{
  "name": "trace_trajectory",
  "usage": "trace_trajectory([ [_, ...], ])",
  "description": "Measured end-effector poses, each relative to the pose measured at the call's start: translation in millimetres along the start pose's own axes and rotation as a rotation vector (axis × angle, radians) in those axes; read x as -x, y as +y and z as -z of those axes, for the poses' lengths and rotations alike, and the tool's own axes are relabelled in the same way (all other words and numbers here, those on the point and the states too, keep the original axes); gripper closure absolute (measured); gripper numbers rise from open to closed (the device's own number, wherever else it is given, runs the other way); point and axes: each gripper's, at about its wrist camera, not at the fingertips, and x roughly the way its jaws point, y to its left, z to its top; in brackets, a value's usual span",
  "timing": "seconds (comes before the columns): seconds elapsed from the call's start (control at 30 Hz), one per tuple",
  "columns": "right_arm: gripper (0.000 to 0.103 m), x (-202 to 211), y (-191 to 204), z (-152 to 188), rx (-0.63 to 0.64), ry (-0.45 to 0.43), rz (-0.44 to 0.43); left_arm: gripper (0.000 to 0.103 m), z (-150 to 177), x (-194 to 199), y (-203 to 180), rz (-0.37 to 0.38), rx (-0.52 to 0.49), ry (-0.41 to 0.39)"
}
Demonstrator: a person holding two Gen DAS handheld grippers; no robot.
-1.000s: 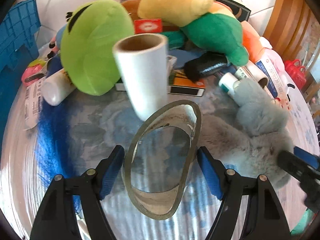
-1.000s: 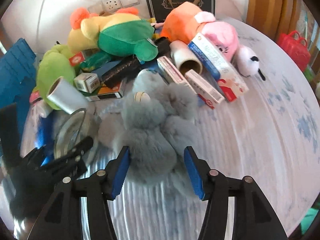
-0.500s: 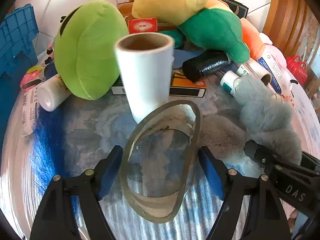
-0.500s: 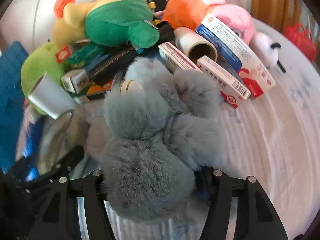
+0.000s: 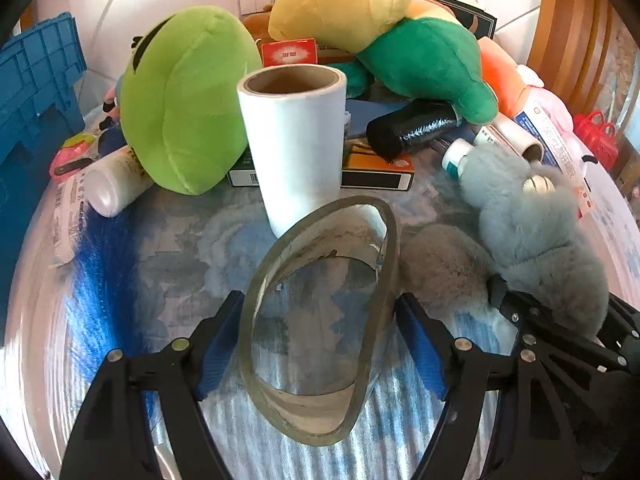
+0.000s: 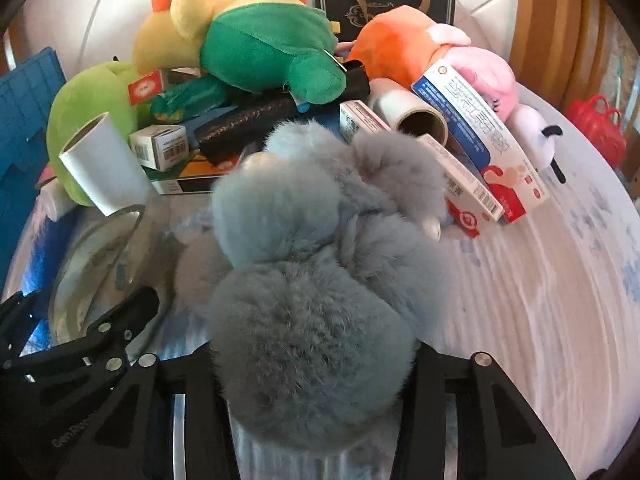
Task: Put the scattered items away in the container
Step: 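Grasp the clear plastic ring with the left tool while the right tool grasps the grey fluffy plush, then carry the plastic ring with the left tool while the right tool carries the grey plush to the crate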
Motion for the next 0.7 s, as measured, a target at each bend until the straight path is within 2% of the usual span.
trace_trajectory([
  [0.2, 0.063, 28, 0, 3, -0.001, -0.03, -0.055, 0.028, 0, 29, 5, -0.007, 0.018, -0.056],
  [0.4, 0.063, 63, 20, -9, 0.03, -0.105, -0.085, 0.028, 2, 69, 3, -0.017, 0.045, -0.126],
  [0.7, 0.062, 113, 57, -51, 0.104, -0.223, -0.142, 0.028, -18, 136, 48, -0.071, 0.122, -0.239],
])
